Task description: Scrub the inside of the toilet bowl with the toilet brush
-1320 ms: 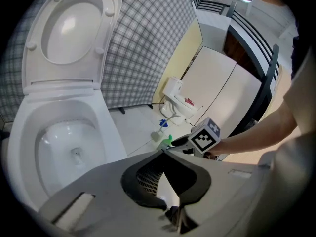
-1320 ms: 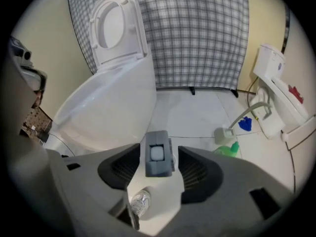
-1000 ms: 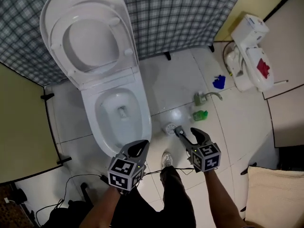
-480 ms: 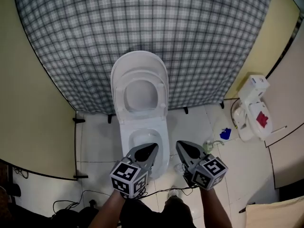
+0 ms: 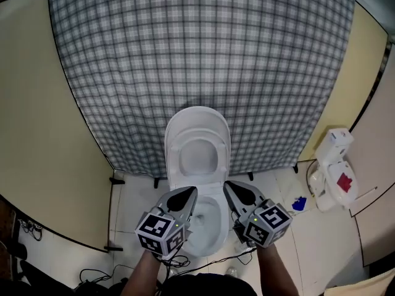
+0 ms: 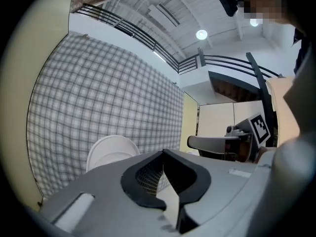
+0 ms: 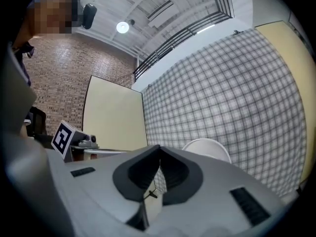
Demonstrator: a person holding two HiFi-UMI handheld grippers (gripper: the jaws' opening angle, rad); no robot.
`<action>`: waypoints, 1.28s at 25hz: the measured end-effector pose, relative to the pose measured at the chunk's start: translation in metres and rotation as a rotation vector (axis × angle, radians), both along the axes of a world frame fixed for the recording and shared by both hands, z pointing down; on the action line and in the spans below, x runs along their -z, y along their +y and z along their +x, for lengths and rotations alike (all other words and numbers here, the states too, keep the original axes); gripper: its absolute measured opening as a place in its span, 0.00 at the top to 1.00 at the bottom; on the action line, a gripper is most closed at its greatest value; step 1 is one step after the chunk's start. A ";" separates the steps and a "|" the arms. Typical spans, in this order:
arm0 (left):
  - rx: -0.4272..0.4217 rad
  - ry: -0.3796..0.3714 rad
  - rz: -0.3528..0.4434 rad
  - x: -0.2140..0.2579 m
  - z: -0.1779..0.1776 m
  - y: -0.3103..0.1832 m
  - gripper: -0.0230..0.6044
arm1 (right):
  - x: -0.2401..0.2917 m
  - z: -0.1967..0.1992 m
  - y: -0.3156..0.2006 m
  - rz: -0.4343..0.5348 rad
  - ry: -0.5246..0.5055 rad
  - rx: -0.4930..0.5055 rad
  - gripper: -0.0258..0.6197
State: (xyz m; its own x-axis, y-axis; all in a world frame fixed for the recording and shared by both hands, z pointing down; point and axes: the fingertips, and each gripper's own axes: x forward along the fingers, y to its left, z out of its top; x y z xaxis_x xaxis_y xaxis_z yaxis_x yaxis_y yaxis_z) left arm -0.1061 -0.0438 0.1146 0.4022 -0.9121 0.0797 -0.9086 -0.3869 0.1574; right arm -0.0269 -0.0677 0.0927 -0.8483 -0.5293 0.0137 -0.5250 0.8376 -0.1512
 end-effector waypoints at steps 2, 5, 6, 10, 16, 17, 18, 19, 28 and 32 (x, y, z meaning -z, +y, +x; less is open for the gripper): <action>0.019 0.000 0.014 0.008 -0.008 -0.002 0.95 | 0.005 -0.004 -0.003 -0.009 -0.018 0.010 0.95; 0.028 -0.003 0.023 0.011 -0.006 -0.002 0.95 | 0.010 -0.007 0.005 -0.007 -0.046 0.083 0.95; 0.026 -0.003 0.023 0.010 -0.004 -0.005 0.95 | 0.008 -0.009 0.005 -0.008 -0.043 0.104 0.95; 0.014 -0.014 -0.013 -0.005 0.011 -0.014 0.95 | -0.019 -0.003 0.003 -0.033 0.008 0.129 0.95; -0.011 -0.001 -0.064 -0.016 0.026 -0.002 0.95 | -0.014 0.014 0.015 -0.062 -0.022 0.096 0.95; -0.018 0.001 -0.067 -0.018 0.025 -0.002 0.95 | -0.012 0.013 0.015 -0.056 -0.020 0.087 0.95; -0.024 0.002 -0.066 -0.018 0.024 -0.003 0.95 | -0.010 0.012 0.014 -0.048 -0.018 0.079 0.95; -0.029 0.002 -0.063 -0.018 0.025 -0.003 0.95 | -0.008 0.012 0.014 -0.040 -0.016 0.073 0.95; -0.017 -0.006 -0.042 -0.005 0.024 -0.001 0.95 | 0.003 0.011 0.019 0.002 0.022 0.053 0.95; -0.010 -0.008 -0.035 -0.002 0.022 0.000 0.95 | 0.001 0.011 0.020 0.004 0.042 0.055 0.95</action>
State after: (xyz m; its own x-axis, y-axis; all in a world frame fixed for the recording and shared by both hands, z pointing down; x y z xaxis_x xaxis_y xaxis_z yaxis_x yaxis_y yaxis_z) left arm -0.0842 -0.0440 0.1165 0.4101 -0.9048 0.1149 -0.9061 -0.3899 0.1643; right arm -0.0155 -0.0479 0.0916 -0.8750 -0.4817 0.0482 -0.4837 0.8661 -0.1263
